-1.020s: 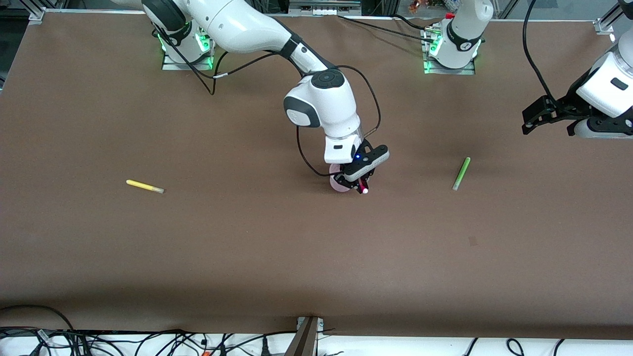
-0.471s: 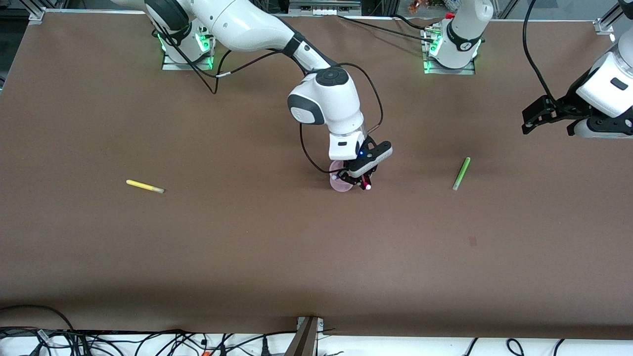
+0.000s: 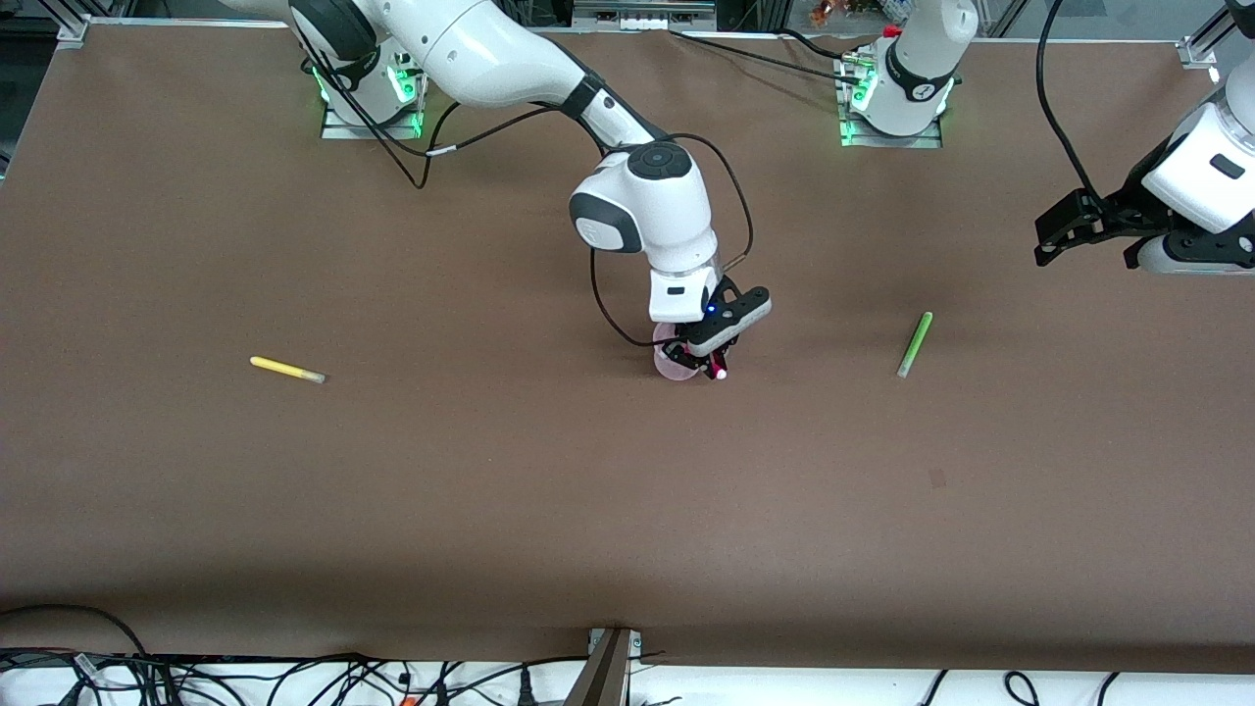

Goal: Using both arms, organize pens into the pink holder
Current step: 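Lower the pink pen into the pink cup with the right gripper, then open the right gripper and raise it away from the cup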

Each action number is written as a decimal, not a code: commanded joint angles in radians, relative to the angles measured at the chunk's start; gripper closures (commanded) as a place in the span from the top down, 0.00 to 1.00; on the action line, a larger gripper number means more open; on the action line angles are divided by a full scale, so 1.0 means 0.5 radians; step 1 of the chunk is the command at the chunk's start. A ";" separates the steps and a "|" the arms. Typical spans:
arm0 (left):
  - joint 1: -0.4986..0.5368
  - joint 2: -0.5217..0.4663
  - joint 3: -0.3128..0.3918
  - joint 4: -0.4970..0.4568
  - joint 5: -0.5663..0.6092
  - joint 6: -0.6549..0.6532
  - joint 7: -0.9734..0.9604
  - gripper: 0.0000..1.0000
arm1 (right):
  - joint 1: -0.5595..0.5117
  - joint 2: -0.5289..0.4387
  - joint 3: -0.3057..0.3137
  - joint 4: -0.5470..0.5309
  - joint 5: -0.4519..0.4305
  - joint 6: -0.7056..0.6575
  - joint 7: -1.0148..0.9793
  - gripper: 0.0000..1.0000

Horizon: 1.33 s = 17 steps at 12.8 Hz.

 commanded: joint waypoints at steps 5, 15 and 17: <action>-0.006 0.020 -0.004 0.056 0.001 -0.043 -0.019 1.00 | 0.028 -0.018 -0.030 -0.013 -0.036 0.014 0.103 0.33; -0.006 0.020 -0.004 0.056 0.001 -0.043 -0.019 1.00 | -0.054 -0.241 -0.030 -0.062 0.123 -0.246 0.096 1.00; -0.006 0.020 -0.004 0.056 0.001 -0.043 -0.019 1.00 | -0.149 -0.352 -0.030 -0.065 0.344 -0.424 0.078 1.00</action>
